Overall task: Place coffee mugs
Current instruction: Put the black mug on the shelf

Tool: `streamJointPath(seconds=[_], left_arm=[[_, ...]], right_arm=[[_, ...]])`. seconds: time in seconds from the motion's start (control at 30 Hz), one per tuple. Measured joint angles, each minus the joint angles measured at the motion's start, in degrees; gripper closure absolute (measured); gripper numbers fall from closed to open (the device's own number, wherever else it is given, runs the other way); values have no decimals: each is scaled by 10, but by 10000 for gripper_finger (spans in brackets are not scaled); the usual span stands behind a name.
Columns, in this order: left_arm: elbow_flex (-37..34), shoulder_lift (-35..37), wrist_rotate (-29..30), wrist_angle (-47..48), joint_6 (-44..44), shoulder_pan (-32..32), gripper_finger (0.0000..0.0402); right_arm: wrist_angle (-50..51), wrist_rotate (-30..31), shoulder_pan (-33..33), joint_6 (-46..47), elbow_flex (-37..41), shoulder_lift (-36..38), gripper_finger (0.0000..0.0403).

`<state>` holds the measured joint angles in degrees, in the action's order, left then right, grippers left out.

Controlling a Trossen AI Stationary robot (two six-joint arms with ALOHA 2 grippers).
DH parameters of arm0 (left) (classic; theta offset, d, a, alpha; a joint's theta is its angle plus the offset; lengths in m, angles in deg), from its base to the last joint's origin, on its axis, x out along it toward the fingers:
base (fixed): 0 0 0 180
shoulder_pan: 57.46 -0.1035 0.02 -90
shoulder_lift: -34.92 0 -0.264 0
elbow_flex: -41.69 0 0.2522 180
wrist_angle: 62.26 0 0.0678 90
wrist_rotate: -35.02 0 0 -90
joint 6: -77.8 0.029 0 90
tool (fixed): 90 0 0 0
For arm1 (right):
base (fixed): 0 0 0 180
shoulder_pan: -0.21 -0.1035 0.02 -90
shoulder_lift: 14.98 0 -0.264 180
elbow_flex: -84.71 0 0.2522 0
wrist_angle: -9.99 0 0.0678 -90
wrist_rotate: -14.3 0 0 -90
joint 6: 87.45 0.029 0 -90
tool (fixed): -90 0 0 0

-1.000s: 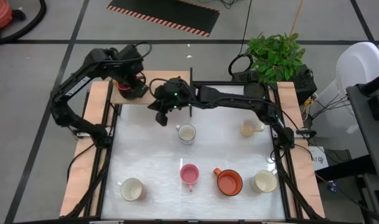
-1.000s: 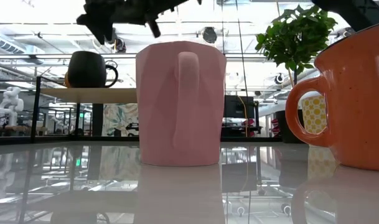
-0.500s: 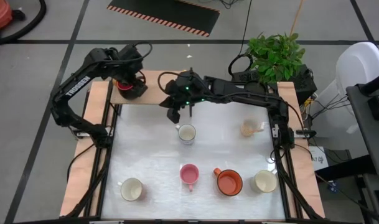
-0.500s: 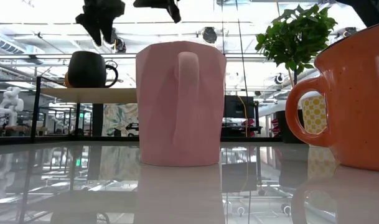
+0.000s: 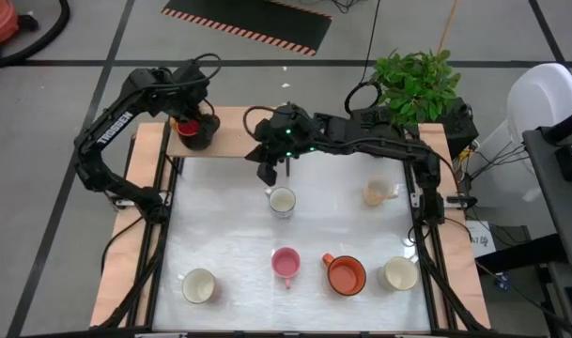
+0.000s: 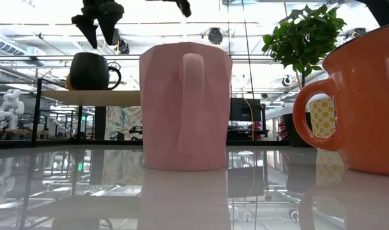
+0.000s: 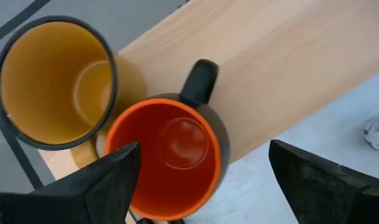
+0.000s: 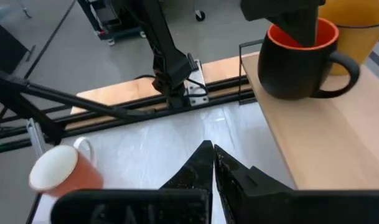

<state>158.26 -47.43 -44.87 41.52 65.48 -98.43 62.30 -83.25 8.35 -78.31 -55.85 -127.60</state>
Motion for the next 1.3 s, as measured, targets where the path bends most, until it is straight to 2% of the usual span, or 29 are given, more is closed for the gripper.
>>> streamJointPath(seconds=[0.27,0.5,0.7,1.3], left_arm=[[-1,0,-22,0,2,-34,46],[-39,0,-33,0,18,-36,46],[-62,0,-32,0,23,-32,46],[-62,0,-23,0,54,-31,46]], right_arm=[[61,2,14,-55,-1,28,403],[102,2,32,-73,-1,33,403],[102,0,39,-88,-1,33,403],[117,-2,57,-124,-1,33,403]])
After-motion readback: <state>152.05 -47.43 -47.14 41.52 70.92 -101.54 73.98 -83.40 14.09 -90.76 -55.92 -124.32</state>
